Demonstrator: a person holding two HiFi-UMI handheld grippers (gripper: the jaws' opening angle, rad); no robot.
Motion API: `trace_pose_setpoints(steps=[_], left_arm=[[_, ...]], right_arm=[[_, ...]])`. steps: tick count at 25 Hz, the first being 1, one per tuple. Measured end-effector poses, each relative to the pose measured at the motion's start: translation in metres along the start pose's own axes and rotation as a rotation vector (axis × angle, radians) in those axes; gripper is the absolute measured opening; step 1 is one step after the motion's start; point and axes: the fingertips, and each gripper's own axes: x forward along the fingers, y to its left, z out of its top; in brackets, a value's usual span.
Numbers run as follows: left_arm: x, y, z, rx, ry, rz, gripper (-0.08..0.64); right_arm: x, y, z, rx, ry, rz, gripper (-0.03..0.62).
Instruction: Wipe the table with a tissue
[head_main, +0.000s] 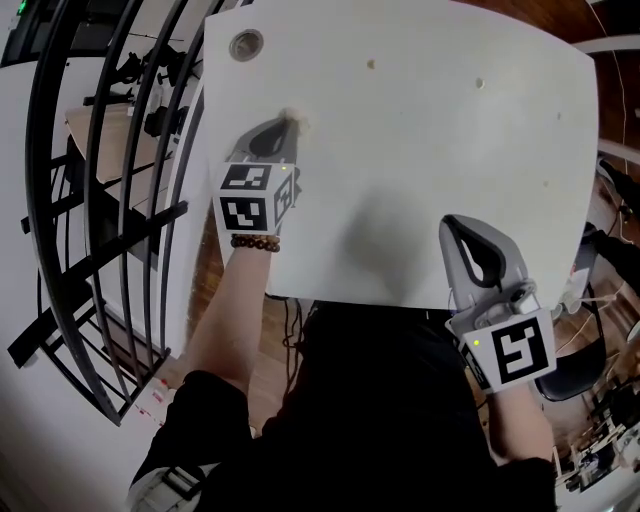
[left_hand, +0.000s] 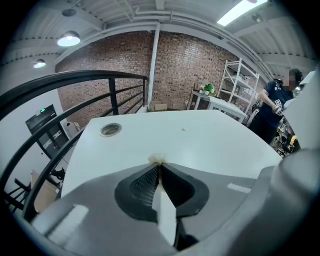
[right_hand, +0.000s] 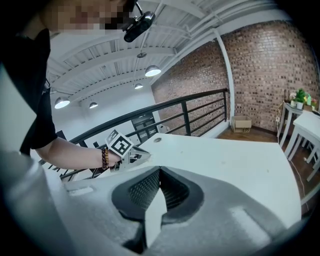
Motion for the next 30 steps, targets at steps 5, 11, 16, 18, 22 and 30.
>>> trace_pose_setpoints(steps=[5, 11, 16, 18, 22, 30], left_arm=[[0.003, -0.011, 0.012, -0.018, -0.021, 0.018, 0.034], [0.005, -0.022, 0.03, -0.014, -0.05, 0.029, 0.034], [0.02, -0.04, 0.05, -0.001, -0.071, 0.013, 0.034], [0.025, -0.046, 0.058, 0.005, -0.076, 0.0, 0.034], [0.035, -0.056, 0.069, 0.017, -0.081, -0.017, 0.034], [0.064, -0.062, 0.08, 0.015, -0.065, -0.024, 0.034]], right_arm=[[-0.003, -0.018, -0.003, 0.015, -0.022, 0.024, -0.011], [-0.007, -0.029, -0.011, 0.02, -0.016, 0.043, -0.011], [-0.013, -0.046, -0.022, 0.016, -0.004, 0.05, -0.011], [-0.015, -0.05, -0.024, 0.022, -0.004, 0.048, -0.011], [-0.02, -0.058, -0.029, 0.031, -0.004, 0.044, -0.011], [-0.024, -0.075, -0.044, 0.051, 0.013, 0.035, -0.011]])
